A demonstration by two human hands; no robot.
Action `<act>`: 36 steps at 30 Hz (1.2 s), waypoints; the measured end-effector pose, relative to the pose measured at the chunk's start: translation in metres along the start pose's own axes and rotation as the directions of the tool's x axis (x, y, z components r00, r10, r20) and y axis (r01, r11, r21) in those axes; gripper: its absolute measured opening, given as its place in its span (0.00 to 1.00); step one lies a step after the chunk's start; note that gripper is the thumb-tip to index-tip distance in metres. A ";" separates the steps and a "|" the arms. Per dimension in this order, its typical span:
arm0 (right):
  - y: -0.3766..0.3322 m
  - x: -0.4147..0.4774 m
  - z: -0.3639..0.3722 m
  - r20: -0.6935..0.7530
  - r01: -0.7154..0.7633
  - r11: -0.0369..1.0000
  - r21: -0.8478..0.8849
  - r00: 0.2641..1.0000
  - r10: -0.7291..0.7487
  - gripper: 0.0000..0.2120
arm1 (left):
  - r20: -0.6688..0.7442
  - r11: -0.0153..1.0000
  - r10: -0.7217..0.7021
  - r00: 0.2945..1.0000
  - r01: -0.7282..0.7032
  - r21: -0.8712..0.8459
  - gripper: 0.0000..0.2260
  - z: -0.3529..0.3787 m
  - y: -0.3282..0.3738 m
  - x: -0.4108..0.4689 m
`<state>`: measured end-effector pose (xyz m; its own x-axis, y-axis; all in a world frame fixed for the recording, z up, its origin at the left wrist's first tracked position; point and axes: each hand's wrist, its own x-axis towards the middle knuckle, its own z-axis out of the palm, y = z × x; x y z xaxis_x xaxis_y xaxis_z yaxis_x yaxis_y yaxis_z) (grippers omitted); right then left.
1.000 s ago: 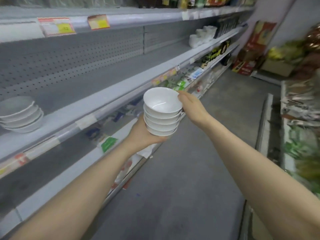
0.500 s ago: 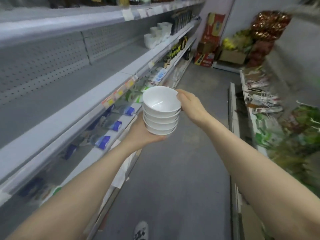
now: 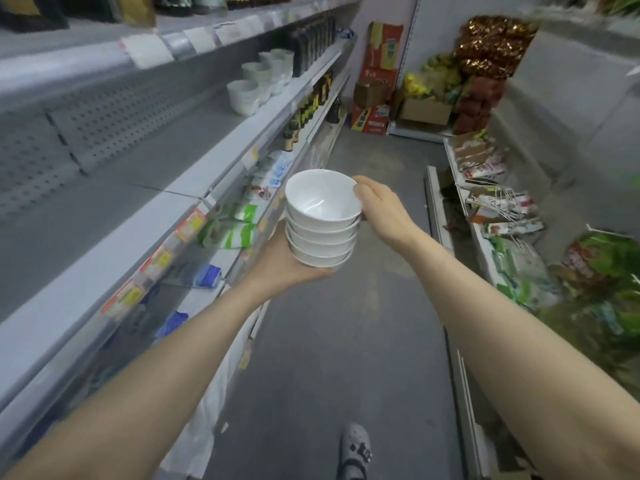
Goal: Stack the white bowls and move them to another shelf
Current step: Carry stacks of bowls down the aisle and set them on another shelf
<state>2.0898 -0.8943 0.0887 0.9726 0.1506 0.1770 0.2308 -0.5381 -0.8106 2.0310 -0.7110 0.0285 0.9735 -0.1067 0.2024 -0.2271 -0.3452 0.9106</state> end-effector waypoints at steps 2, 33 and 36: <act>0.018 0.033 -0.009 0.003 0.002 1.000 -0.007 1.000 -0.002 0.15 | 0.009 1.000 0.030 0.999 -0.031 0.003 0.29 0.011 0.003 0.032; 0.113 0.527 -0.008 0.299 0.218 0.974 0.068 0.927 -0.229 0.16 | -0.321 0.999 0.002 0.947 0.012 0.043 0.32 0.011 -0.099 0.473; 0.100 0.566 0.020 0.351 0.236 0.965 0.118 0.899 -0.262 0.15 | -0.367 0.997 -0.023 0.930 0.047 0.057 0.30 -0.021 -0.107 0.492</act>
<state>2.6625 -0.8463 0.0966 0.8044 0.5673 0.1762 0.4488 -0.3861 -0.8060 2.5346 -0.7073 0.0380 0.9204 0.2512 0.2996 -0.1820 -0.4028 0.8970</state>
